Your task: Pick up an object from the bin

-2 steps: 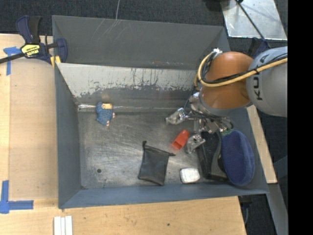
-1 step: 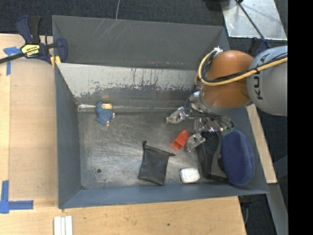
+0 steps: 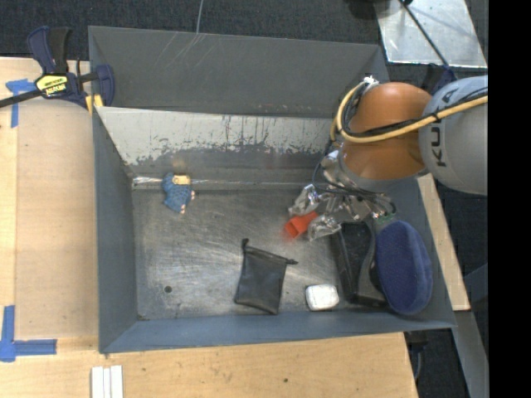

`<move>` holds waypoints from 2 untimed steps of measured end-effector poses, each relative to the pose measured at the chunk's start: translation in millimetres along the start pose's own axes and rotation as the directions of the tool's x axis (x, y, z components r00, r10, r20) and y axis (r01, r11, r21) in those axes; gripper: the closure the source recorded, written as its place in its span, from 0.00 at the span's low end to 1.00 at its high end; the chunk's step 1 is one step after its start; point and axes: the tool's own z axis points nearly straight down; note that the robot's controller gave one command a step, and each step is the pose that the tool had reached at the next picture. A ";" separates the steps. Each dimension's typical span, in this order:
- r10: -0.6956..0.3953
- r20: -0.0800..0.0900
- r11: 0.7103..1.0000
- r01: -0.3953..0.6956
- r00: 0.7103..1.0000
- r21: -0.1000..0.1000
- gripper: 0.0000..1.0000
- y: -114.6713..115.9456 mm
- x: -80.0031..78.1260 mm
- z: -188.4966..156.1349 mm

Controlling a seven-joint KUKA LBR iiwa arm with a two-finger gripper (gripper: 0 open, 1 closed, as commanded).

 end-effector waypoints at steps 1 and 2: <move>0.003 -0.012 1.000 -0.003 1.000 -0.003 1.00 -1.5 -2.6 -33.9; 0.006 -0.013 1.000 -0.006 1.000 -0.004 1.00 -2.5 -4.7 -63.5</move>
Offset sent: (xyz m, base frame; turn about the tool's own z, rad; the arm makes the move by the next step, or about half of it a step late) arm 0.0000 0.0001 0.0307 0.0001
